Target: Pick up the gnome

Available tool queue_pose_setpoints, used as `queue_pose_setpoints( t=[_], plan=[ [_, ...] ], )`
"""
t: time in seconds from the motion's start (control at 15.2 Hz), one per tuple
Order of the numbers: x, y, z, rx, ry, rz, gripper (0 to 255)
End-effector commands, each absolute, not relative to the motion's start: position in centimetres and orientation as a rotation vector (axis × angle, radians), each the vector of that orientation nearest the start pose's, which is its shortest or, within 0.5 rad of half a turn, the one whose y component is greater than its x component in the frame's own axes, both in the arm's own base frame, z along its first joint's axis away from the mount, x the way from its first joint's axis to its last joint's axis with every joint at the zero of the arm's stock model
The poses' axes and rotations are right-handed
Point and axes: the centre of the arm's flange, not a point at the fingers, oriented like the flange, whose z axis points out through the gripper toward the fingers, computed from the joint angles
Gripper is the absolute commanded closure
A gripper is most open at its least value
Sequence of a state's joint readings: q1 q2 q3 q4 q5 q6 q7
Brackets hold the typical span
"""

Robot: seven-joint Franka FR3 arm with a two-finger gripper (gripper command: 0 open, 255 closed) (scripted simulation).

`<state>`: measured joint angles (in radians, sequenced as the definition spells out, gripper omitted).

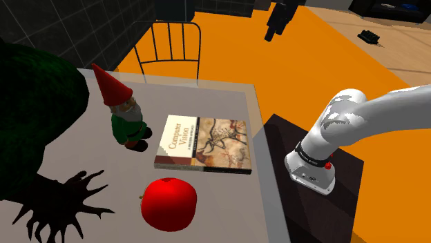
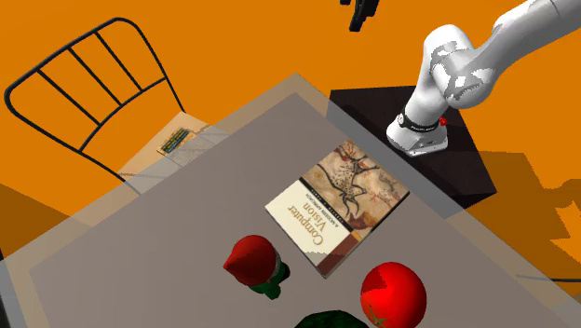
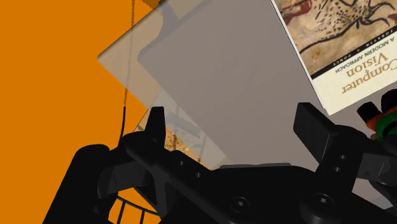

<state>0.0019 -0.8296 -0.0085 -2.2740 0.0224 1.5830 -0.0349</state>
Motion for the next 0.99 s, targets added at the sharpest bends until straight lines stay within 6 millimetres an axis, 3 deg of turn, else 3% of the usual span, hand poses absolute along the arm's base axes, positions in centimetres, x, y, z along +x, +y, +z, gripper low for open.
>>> queue_pose_setpoints(
  t=[0.0, 0.92],
  plan=[
    [29.5, -0.1, 64.4, -3.108, -0.050, -0.216, 0],
    [37.3, 12.8, 59.3, -2.971, -0.303, -0.475, 0]
  ],
)
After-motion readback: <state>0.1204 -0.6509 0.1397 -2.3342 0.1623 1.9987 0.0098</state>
